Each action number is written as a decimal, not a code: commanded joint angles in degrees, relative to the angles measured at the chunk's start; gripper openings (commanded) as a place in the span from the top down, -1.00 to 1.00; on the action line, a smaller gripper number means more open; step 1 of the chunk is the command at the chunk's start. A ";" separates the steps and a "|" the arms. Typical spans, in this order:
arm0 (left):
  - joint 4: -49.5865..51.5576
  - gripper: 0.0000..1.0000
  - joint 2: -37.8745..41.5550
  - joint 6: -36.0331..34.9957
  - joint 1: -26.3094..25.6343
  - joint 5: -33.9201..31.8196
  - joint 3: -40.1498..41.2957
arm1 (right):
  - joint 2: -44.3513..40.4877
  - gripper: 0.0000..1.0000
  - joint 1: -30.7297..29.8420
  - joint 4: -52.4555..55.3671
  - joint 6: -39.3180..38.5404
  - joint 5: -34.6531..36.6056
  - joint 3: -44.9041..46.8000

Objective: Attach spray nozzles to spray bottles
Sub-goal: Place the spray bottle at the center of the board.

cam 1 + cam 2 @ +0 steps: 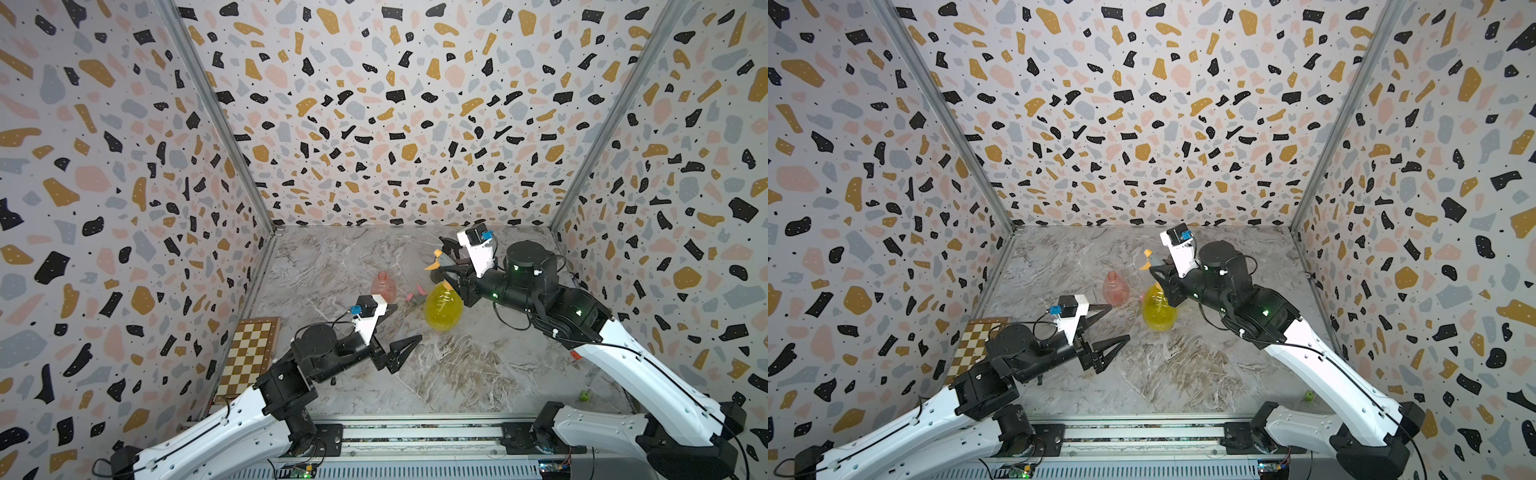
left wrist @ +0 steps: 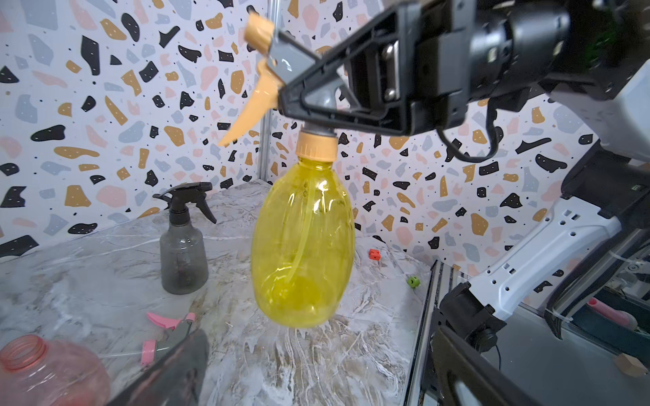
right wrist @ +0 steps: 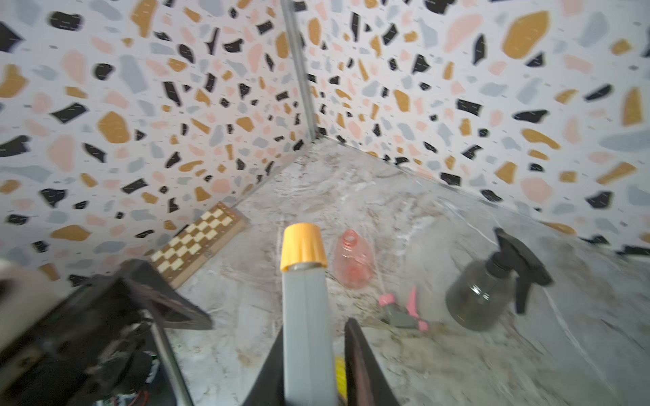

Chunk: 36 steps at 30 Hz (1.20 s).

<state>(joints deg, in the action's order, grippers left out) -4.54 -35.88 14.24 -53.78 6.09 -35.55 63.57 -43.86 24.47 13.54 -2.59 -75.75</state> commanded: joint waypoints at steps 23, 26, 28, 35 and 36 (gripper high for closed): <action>0.20 -0.97 11.27 3.16 0.08 -7.10 3.50 | 16.06 0.93 24.06 -43.42 3.79 20.70 28.80; -0.62 -0.98 11.27 3.25 0.08 -7.47 4.23 | 17.43 0.83 24.19 -43.92 3.76 20.50 29.08; -0.82 -0.98 11.14 3.34 0.08 -7.51 4.44 | 17.60 0.68 24.20 -43.92 4.15 19.97 29.57; -1.42 -0.98 10.54 3.28 0.08 -8.02 4.60 | 16.75 0.02 24.17 -41.91 5.67 20.03 30.07; -1.33 -0.97 10.46 3.28 0.08 -8.01 4.64 | 16.71 0.00 24.17 -41.46 5.71 20.03 29.89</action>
<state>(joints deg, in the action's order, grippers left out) -3.68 -25.36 17.39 -53.78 -1.23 -31.40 81.91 -19.57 -17.54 18.20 17.17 -45.67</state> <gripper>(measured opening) 0.988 0.495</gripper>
